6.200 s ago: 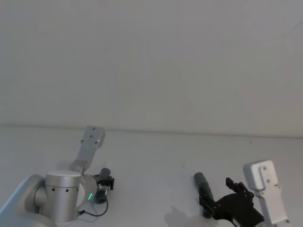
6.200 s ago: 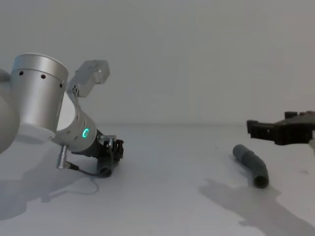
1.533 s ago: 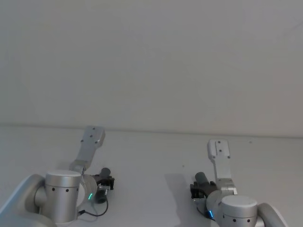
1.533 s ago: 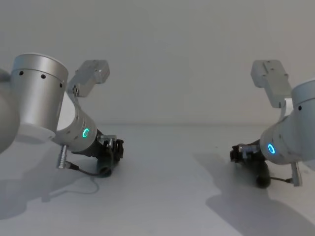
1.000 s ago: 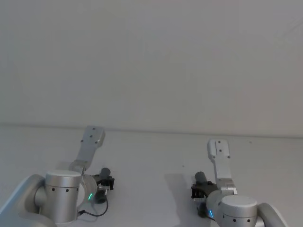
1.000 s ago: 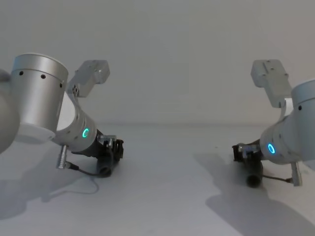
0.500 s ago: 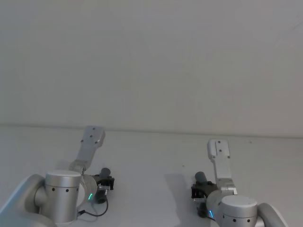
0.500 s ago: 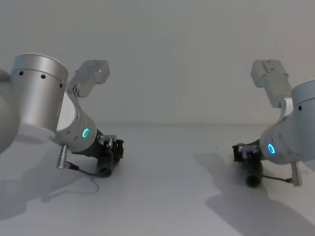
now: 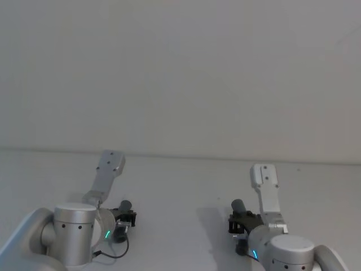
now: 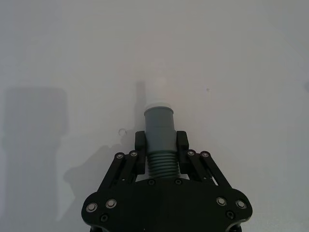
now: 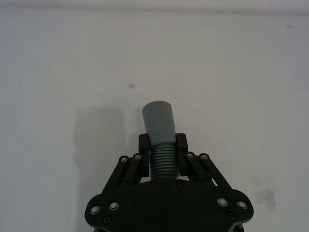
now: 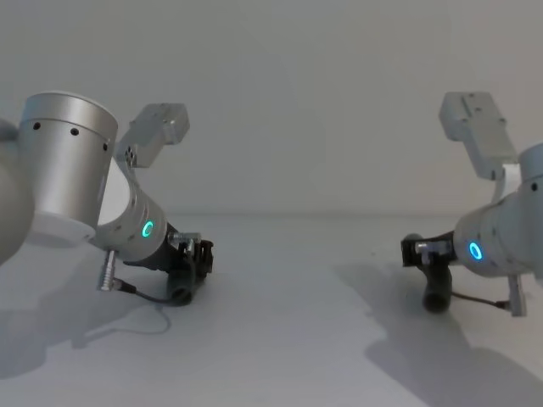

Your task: Use both hands to pick up one end of the pipe from the table, align the ends, and insert them.

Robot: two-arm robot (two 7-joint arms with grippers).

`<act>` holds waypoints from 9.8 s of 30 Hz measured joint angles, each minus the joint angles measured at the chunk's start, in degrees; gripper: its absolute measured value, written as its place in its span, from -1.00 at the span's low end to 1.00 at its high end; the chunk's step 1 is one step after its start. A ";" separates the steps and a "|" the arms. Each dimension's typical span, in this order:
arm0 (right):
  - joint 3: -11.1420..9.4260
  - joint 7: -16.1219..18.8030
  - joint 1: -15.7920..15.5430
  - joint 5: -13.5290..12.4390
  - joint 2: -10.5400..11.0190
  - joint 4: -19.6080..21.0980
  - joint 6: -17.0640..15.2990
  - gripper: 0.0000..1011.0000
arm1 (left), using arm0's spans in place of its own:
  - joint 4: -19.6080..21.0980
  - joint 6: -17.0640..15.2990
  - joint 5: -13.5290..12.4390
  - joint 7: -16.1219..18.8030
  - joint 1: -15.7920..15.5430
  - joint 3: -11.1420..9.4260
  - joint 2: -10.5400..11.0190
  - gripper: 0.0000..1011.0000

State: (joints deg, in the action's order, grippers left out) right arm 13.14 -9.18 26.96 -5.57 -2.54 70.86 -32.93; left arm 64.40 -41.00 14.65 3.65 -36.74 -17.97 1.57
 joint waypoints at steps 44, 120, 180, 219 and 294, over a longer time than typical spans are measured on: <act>1.46 33.55 -5.21 -7.34 14.11 3.51 41.20 -0.43 | 0.00 0.00 0.00 0.00 0.01 0.00 0.00 -0.34; -2.97 64.68 4.51 6.69 22.48 -5.62 83.69 -0.43 | 0.00 0.00 0.00 0.00 0.01 0.00 0.00 -0.34; -2.15 65.29 3.69 5.87 24.14 -5.25 84.50 -0.43 | 15.64 11.92 -6.09 -25.55 -0.19 -10.75 19.89 -0.34; -1.83 65.54 4.25 5.89 24.71 -6.50 84.60 -0.43 | 25.05 24.74 2.57 -48.59 2.59 -9.70 36.46 -0.34; 0.11 58.53 10.64 18.12 25.96 -13.13 89.48 -0.43 | 5.51 29.37 2.52 -61.73 -15.04 -23.44 25.08 -0.34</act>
State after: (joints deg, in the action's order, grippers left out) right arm 13.25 49.35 37.60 12.55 23.43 57.73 56.55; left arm 69.91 -11.63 17.17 -58.07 -51.78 -41.41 26.65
